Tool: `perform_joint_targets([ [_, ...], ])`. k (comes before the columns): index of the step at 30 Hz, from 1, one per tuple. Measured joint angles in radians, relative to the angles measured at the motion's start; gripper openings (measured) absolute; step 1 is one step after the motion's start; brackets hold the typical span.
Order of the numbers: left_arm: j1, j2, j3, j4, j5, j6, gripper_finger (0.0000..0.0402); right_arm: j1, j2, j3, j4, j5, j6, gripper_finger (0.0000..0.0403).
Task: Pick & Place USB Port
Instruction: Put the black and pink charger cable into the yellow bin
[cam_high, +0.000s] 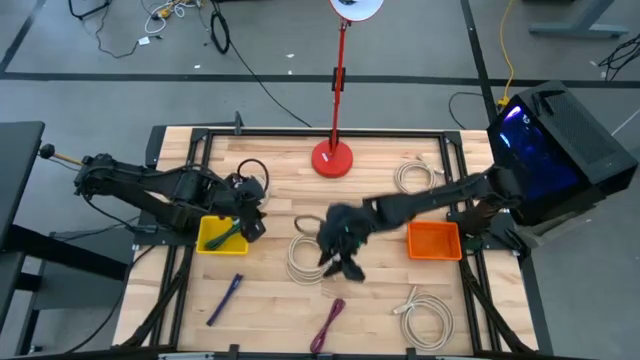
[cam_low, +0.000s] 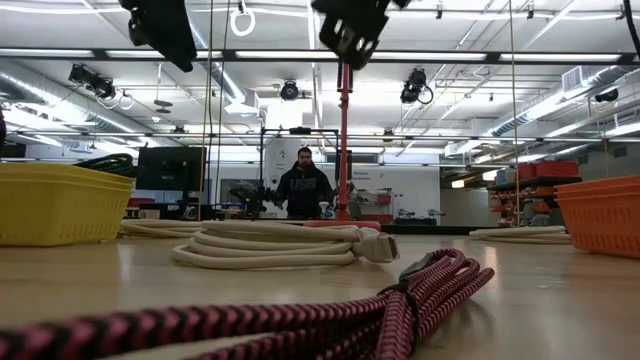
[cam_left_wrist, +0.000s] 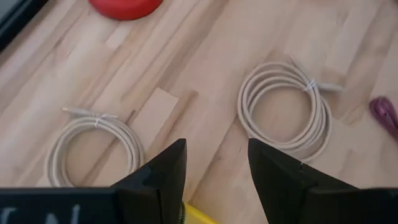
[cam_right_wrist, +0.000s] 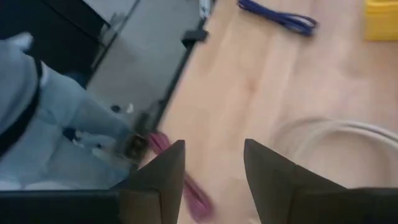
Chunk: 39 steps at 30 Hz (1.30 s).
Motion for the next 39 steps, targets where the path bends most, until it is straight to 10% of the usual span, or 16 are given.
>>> perform_joint_targets([
  [10, 0.000, 0.000, 0.000, 0.011, 0.003, 0.135, 0.0177, 0.245, 0.025, -0.008, 0.003, 0.382, 0.190, 0.0164],
  [21, 0.000, 0.000, 0.000, 0.024, 0.006, 0.128, 0.0177, 0.292, 0.177, -0.009, 0.000, 0.261, 0.262, 0.0143],
  [39, 0.000, 0.000, 0.000, 0.069, 0.006, 0.128, 0.0177, 0.257, 0.179, -0.007, -0.085, 0.283, -0.078, 0.0142],
])
